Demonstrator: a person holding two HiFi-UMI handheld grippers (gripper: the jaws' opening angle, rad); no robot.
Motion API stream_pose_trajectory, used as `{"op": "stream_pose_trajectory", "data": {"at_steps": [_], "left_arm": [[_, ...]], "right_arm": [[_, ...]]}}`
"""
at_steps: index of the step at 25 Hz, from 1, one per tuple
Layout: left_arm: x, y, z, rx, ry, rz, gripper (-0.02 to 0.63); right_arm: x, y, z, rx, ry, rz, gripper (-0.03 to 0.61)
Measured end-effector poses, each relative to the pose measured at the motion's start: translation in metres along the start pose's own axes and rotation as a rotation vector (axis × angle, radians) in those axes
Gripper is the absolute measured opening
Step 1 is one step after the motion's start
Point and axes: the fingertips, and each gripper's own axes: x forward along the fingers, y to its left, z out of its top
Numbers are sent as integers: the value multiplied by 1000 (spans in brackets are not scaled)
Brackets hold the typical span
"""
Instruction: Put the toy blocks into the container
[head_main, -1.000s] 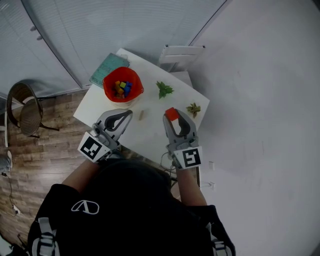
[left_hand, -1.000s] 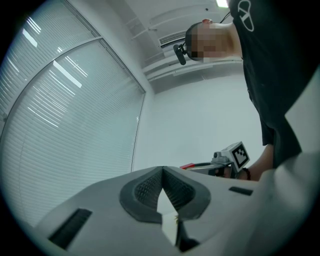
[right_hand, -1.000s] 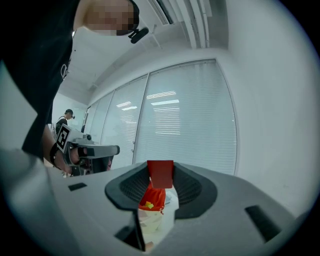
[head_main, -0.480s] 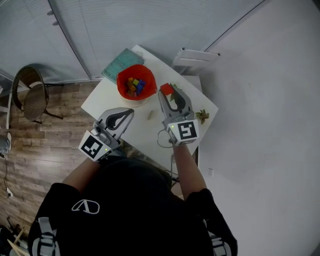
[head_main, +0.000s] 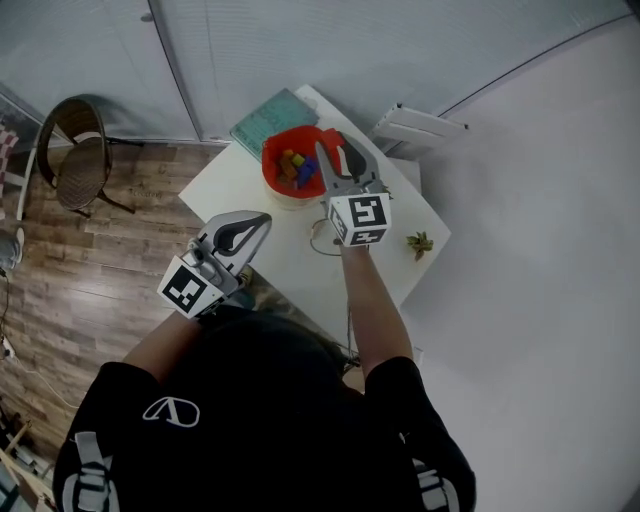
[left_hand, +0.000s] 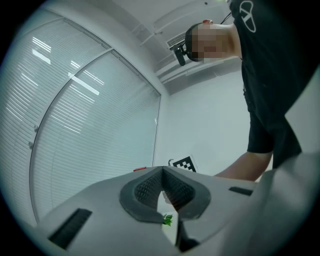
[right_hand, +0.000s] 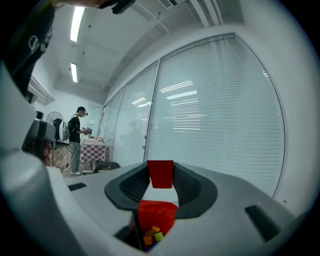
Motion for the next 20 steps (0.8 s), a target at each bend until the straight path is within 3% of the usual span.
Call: {"op": "stream_pose_trajectory", "data": {"at_steps": [4, 15, 20], "left_arm": [[-7, 3, 1, -1, -7, 13, 5], [-21, 11, -6, -20, 2, 46, 5], [-24, 11, -8, -26, 5, 53, 5]], "right_arm": [[15, 2, -28, 13, 67, 12, 148], [49, 17, -176, 68, 461, 84, 148], [52, 20, -192, 49, 523, 102, 147]]}}
